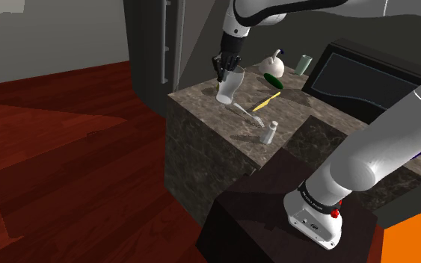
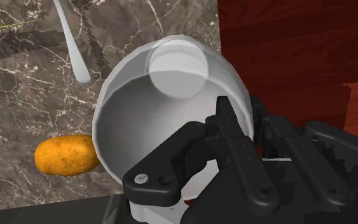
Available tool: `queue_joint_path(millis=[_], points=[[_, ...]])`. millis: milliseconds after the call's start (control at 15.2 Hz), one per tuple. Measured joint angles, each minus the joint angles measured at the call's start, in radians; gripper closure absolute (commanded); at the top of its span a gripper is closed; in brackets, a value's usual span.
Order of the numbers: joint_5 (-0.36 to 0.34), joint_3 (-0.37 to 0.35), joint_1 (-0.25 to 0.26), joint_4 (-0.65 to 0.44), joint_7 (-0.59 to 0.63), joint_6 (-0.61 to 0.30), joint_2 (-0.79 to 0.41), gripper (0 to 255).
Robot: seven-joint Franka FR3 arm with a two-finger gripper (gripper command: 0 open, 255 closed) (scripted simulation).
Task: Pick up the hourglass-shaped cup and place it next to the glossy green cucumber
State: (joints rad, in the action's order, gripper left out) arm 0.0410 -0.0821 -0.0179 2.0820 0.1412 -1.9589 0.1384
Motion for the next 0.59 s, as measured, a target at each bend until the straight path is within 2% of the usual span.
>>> queue_joint_path(millis=[594], points=[[-0.001,0.002,-0.001,-0.109,0.002,0.122,0.013,255]])
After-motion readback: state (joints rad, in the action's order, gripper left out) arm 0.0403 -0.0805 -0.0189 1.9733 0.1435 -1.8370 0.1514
